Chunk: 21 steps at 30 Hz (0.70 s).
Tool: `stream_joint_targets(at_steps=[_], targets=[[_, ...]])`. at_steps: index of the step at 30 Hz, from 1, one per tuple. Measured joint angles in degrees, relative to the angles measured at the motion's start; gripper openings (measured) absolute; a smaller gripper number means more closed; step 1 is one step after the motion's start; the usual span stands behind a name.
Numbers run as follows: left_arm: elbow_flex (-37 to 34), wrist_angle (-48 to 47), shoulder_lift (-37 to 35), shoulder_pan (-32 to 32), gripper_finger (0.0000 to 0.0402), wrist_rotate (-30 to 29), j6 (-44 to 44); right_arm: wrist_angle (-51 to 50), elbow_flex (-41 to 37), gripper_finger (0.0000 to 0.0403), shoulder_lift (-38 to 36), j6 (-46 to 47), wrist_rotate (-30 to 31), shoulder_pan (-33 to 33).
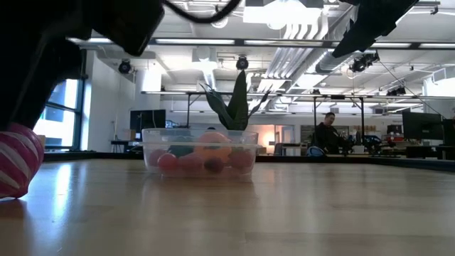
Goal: Pick and placing Produce into tupperware
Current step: Put the violet onion into the transparent bin
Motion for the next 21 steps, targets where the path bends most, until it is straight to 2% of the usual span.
stream_joint_targets(at_steps=[8, 10, 12, 21], targets=[[0.1, 2.2, 3.0, 0.7, 0.0271, 4.7, 0.5, 0.0, 0.0, 0.0046, 0.0, 0.0, 0.0, 0.0], [-0.2, 0.3, 3.7, 0.7, 0.0271, 5.5, 0.4, 0.4, 0.0, 0.0046, -0.1, 0.0, 0.0, 0.0], [0.0, 3.3, 4.8, 0.7, 0.0271, 6.3, 0.5, 0.1, 0.0, 0.0046, 0.0, 0.0, 0.0, 0.0], [0.0, 2.6, 5.1, 0.7, 0.0271, 8.9, 1.4, 0.4, 0.0, 0.0046, 0.0, 0.0, 0.0, 0.0]])
